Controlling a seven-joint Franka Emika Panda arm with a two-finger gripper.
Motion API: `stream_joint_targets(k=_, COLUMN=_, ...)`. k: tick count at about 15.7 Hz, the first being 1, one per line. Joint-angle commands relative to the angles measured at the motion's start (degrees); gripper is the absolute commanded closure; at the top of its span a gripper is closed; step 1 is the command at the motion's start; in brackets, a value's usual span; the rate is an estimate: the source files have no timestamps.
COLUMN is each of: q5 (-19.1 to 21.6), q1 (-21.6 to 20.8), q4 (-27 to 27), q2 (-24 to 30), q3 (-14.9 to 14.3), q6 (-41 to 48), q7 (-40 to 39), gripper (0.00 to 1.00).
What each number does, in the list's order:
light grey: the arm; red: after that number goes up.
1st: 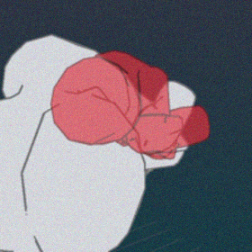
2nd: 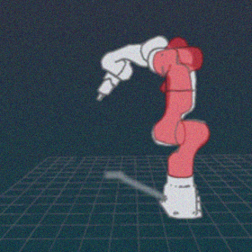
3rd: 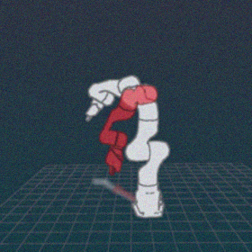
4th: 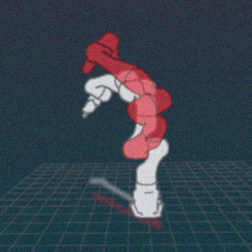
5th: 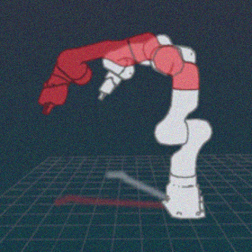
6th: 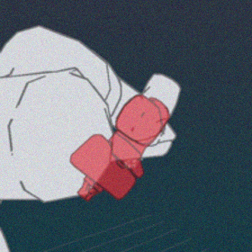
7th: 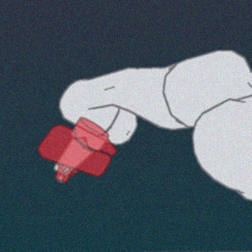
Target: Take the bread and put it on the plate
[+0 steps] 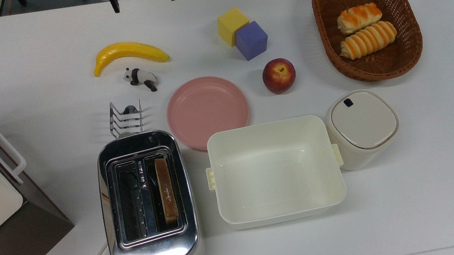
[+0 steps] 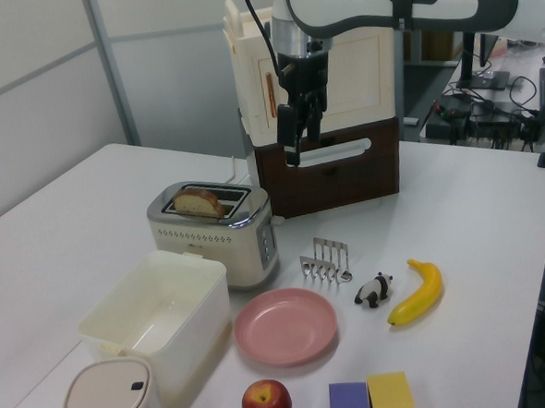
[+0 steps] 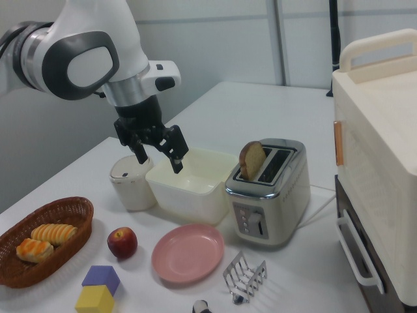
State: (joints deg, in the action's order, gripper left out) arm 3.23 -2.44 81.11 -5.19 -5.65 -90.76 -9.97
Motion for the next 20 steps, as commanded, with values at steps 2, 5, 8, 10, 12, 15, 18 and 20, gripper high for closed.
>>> stream_joint_targets(k=2, q5=0.1, q1=0.1, q4=1.2, q2=0.9, q3=-0.7, q6=0.8, q7=-3.8, gripper=0.00)
stream_joint_targets(k=5, q5=0.1, q1=0.0, q4=1.2, q2=0.6, q3=-0.6, q6=0.8, q7=-4.2, gripper=0.00)
stream_joint_targets(k=8, q5=0.1, q1=-0.1, q4=1.2, q2=0.7, q3=-0.6, q6=0.8, q7=-4.5, gripper=0.00)
stream_joint_targets(k=10, q5=0.1, q1=-0.1, q4=1.2, q2=0.7, q3=-0.6, q6=0.9, q7=-4.5, gripper=0.00)
stream_joint_targets(k=12, q5=0.1, q1=-0.1, q4=1.2, q2=0.7, q3=-0.6, q6=0.9, q7=-4.5, gripper=0.00)
stream_joint_targets(k=15, q5=0.1, q1=-0.1, q4=1.2, q2=0.7, q3=-0.5, q6=0.8, q7=-4.5, gripper=0.00)
stream_joint_targets(k=18, q5=0.1, q1=-0.2, q4=1.2, q2=0.5, q3=-0.6, q6=0.8, q7=-4.5, gripper=0.00)
stream_joint_targets(k=20, q5=0.1, q1=-0.2, q4=1.2, q2=0.4, q3=-0.5, q6=0.7, q7=-4.5, gripper=0.00)
